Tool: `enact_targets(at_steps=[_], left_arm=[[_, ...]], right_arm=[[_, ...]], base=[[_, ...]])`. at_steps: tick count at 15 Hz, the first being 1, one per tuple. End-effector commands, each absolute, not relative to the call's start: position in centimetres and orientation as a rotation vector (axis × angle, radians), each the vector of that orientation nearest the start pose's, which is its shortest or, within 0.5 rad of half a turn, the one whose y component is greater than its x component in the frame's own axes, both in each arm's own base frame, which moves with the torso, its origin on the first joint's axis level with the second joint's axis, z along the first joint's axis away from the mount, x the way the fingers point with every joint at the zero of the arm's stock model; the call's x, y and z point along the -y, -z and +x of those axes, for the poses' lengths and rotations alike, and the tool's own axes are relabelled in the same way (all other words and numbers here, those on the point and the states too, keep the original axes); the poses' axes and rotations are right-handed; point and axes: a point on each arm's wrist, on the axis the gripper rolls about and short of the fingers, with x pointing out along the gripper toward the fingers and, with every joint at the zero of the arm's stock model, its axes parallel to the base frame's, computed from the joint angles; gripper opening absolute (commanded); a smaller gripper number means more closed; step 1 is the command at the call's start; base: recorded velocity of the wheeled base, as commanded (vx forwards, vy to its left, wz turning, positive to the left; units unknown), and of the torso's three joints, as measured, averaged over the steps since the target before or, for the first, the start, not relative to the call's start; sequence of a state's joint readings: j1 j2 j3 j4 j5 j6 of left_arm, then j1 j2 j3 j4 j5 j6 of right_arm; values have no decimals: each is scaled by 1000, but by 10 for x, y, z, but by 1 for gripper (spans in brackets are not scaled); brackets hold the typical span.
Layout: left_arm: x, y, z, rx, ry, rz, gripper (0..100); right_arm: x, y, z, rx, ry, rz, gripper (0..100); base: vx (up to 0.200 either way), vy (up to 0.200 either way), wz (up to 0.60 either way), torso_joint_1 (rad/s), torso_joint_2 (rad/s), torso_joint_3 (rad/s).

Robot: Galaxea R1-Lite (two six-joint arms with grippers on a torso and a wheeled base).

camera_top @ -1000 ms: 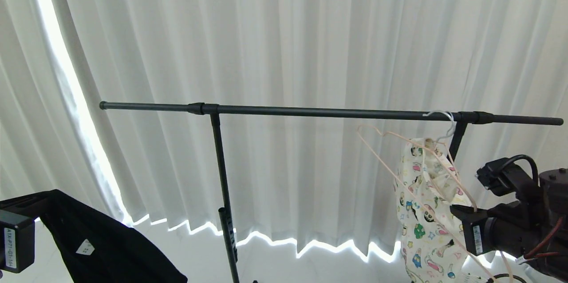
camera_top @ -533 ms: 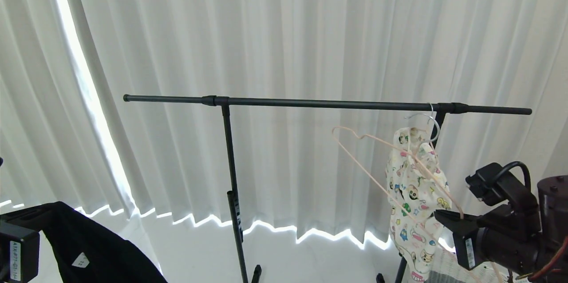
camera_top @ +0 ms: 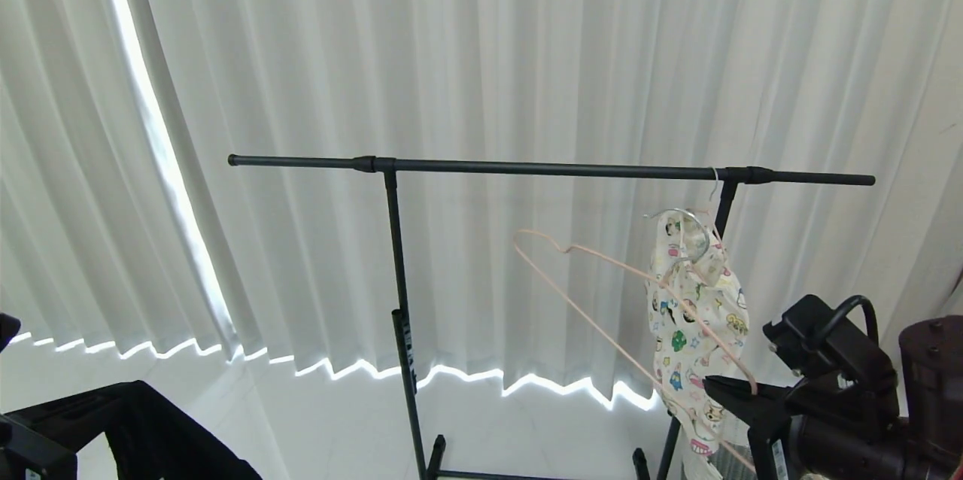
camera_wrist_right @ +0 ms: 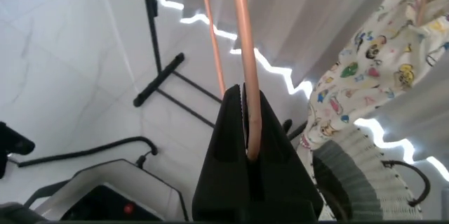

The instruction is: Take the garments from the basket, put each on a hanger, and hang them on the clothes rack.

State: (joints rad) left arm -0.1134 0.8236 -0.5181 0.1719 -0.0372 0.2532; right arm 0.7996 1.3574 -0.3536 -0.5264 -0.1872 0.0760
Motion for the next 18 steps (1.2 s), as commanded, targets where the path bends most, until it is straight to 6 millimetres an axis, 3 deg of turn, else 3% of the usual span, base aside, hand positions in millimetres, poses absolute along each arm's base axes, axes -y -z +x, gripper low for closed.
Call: enact_targets(at_steps=[1, 5, 8, 12, 18], left_arm=[[11, -192, 84, -486, 220, 262, 0], [15, -203, 158, -642, -62, 112, 0], [33, -213, 190, -635, -100, 18, 0], [63, -213, 188, -635, 23, -17, 0], [72, -218, 191, -573, 55, -61, 0]], right_arm=[[-137, -139, 125, -453, -637, -158, 0], [-163, -138, 97, -487, -830, -127, 0], [-177, -145, 88, -508, -949, -72, 0], [-194, -151, 89, -536, -1075, -60, 0], [-205, -144, 95, -567, -1065, -79, 0]], base=[[0, 0, 0, 0, 0, 0], [0, 0, 0, 0, 0, 0], [0, 0, 0, 0, 0, 0], [0, 0, 0, 0, 0, 0], [0, 0, 0, 0, 0, 0]])
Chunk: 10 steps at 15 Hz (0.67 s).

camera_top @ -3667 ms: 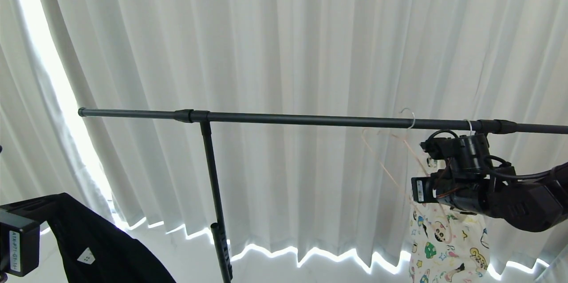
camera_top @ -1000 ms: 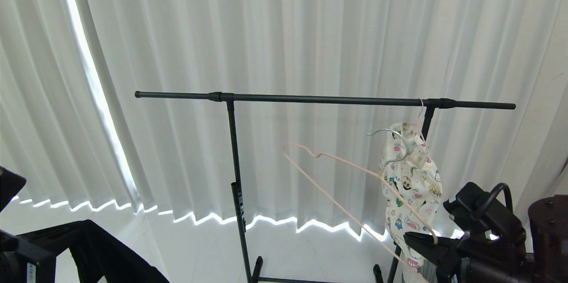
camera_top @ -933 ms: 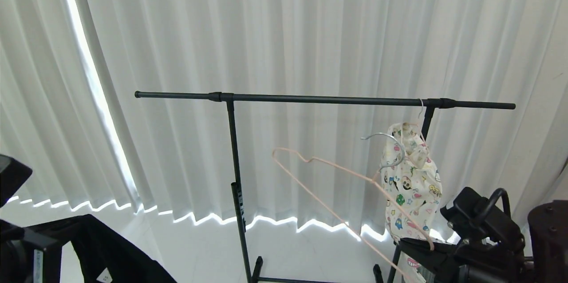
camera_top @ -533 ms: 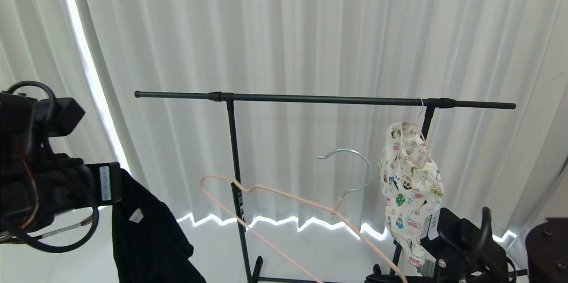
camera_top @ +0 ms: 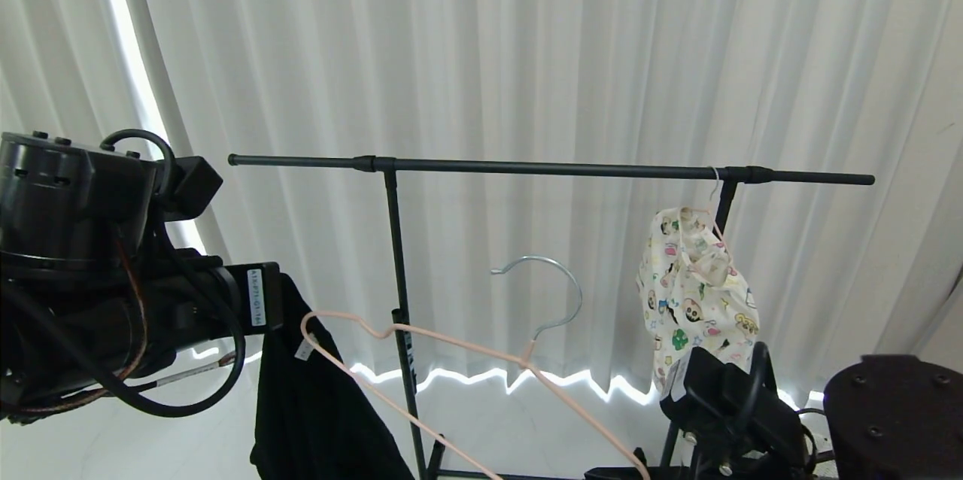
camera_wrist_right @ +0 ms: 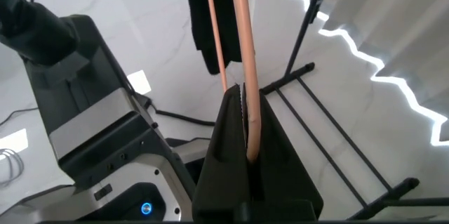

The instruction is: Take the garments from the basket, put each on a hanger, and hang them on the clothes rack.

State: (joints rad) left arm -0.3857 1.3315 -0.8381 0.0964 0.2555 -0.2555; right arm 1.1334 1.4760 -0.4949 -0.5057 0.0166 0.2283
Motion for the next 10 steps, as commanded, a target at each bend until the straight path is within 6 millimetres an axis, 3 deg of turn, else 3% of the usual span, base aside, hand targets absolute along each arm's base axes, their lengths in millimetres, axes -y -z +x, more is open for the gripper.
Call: enact_targets(at_steps=[1, 5, 10], left_arm=[[73, -218, 191, -569, 60, -62, 0], [75, -216, 200, -537, 53, -83, 0], [91, -220, 189, -515, 143, -73, 0]], right_arm=[[-207, -145, 96, -566, -1064, -74, 0], [-210, -151, 100, -546, -1061, -58, 0], [-217, -157, 116, -523, -1015, -33, 0]], base=[[0, 0, 0, 0, 0, 0], [0, 0, 0, 0, 0, 0], [0, 0, 0, 0, 0, 0]])
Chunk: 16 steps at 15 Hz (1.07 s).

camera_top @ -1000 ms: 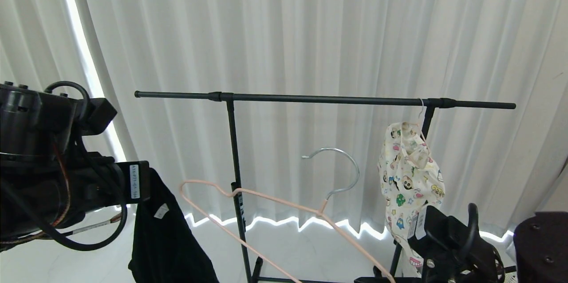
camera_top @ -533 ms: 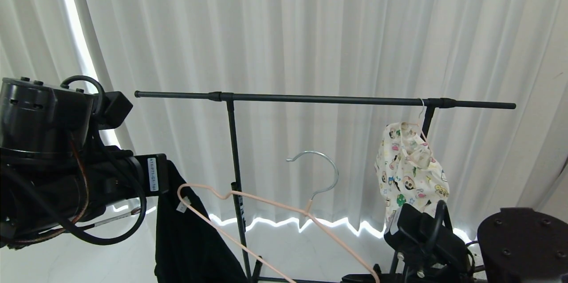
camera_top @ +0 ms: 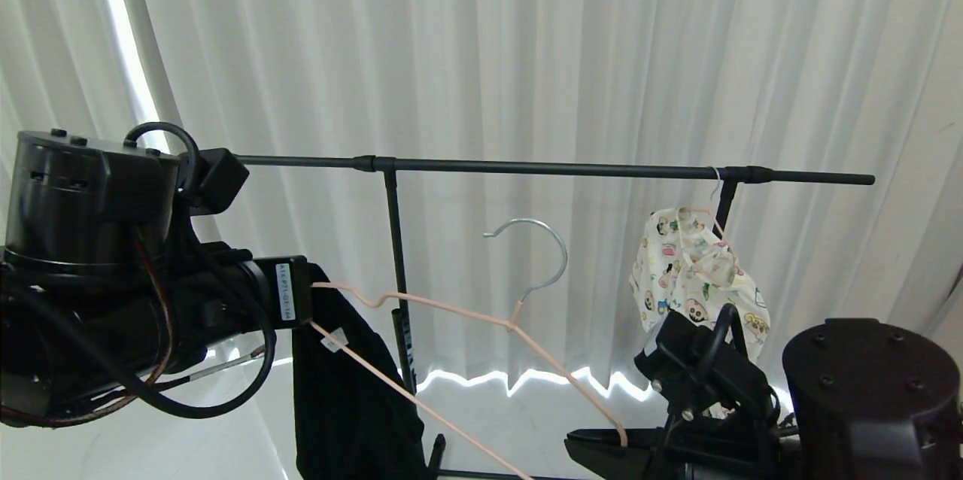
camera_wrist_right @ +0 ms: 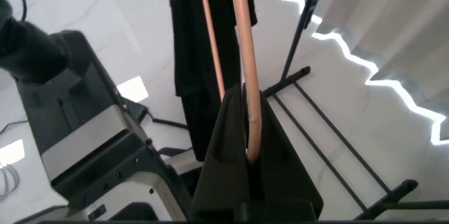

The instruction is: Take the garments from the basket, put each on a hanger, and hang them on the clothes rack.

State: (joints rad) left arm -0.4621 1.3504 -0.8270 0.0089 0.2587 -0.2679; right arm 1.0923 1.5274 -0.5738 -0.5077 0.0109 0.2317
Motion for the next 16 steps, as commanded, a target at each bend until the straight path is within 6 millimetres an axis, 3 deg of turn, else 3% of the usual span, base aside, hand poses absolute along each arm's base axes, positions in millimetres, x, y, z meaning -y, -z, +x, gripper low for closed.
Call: enact_targets(at_steps=[1, 5, 11, 16], left_arm=[[91, -222, 188, -510, 147, -76, 0], [101, -226, 178, -497, 202, -105, 0], [80, -220, 201, -480, 22, -133, 0], [90, -220, 198, -474, 50, -119, 0]], right_arm=[[-219, -159, 119, -517, -1011, -27, 0], [-226, -154, 121, -534, -1011, -39, 0], [-207, -150, 124, -539, -934, -38, 0], [-203, -156, 135, -516, -892, -16, 0]], base=[[0, 0, 0, 0, 0, 0], [0, 0, 0, 0, 0, 0], [0, 0, 0, 0, 0, 0], [0, 0, 0, 0, 0, 0]])
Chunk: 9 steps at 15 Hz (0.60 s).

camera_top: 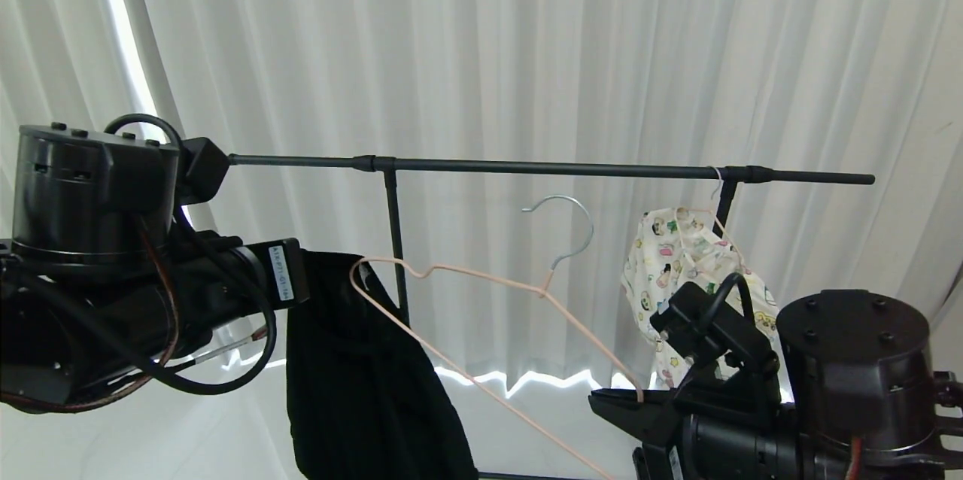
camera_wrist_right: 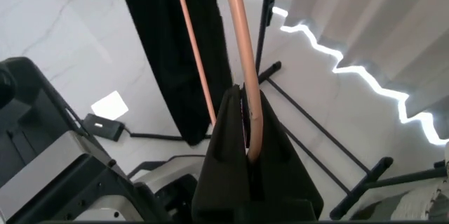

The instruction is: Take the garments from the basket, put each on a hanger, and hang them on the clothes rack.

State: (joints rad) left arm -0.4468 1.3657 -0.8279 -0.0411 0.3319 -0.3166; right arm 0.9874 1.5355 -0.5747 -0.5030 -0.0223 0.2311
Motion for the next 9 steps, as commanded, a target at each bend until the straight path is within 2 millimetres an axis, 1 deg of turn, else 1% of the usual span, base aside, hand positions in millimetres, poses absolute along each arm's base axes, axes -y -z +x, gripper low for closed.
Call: enact_targets(at_steps=[1, 3, 4, 6, 9], left_arm=[[93, -220, 197, -475, 65, -115, 0], [95, -218, 200, -484, 64, -109, 0], [94, -218, 203, -475, 58, -113, 0], [89, -218, 209, -455, 29, -124, 0], [89, -218, 211, -447, 14, -122, 0]], right_arm=[[-206, -157, 131, -515, -914, -21, 0], [-213, -155, 118, -523, -974, -40, 0], [-213, -154, 115, -528, -983, -46, 0], [-209, -150, 113, -540, -982, -54, 0], [-208, -151, 112, -537, -985, -55, 0]], base=[[0, 0, 0, 0, 0, 0], [0, 0, 0, 0, 0, 0], [0, 0, 0, 0, 0, 0], [0, 0, 0, 0, 0, 0], [0, 0, 0, 0, 0, 0]])
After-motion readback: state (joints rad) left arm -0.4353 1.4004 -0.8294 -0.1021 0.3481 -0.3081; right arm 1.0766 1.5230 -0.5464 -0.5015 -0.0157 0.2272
